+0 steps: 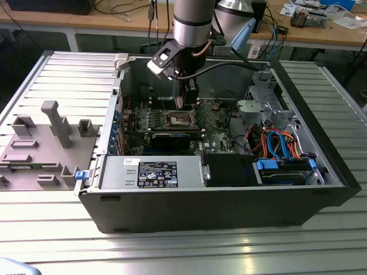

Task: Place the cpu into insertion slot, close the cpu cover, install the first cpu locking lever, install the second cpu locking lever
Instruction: 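Place the cpu into insertion slot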

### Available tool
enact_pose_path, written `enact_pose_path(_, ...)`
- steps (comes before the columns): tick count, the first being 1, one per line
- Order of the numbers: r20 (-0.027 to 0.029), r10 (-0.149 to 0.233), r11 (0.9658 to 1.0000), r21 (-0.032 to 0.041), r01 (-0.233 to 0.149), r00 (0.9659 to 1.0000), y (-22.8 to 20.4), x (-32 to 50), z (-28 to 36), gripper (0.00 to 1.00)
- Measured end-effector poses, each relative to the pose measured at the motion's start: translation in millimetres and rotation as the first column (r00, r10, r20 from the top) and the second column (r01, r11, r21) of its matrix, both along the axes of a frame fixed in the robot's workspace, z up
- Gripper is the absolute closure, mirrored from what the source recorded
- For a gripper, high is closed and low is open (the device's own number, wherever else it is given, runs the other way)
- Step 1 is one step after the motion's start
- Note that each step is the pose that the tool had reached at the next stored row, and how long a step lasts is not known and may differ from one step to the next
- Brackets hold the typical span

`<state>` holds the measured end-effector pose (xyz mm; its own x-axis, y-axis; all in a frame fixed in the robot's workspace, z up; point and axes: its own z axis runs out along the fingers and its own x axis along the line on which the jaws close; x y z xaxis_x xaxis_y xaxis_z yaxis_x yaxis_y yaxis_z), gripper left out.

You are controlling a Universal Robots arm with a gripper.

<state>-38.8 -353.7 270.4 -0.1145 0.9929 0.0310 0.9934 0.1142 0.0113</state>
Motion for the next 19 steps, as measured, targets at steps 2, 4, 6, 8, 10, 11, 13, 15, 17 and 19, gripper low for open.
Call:
enact_pose_path(2,0.0,0.0,1.0,0.0001,0.0,1.0,0.0,0.0,-0.6,0.45)
enact_pose_path(4,0.0,0.0,1.0,0.0001,0.0,1.0,0.0,0.0,-1.2,0.45)
enact_pose_path(6,0.0,0.0,1.0,0.0001,0.0,1.0,0.0,0.0,-1.8,0.45)
enact_pose_path(8,0.0001,0.0,1.0,0.0001,0.0,1.0,0.0,0.0,-2.2,0.45)
enact_pose_path(10,0.0,0.0,1.0,0.0001,0.0,1.0,0.0,0.0,-2.9,0.45)
enact_pose_path(11,0.0,0.0,1.0,0.0,0.0,1.0,0.0,0.0,-3.1,0.45)
enact_pose_path(13,0.0,0.0,1.0,0.0001,0.0,1.0,0.0,0.0,-3.6,0.45)
enact_pose_path(15,0.0,0.0,1.0,0.0001,0.0,1.0,0.0,0.0,-4.1,0.45)
enact_pose_path(17,0.0,0.0,1.0,0.0,0.0,1.0,0.0,0.0,-4.4,0.45)
enact_pose_path(19,0.0,0.0,1.0,0.0,0.0,1.0,0.0,0.0,-5.0,0.45)
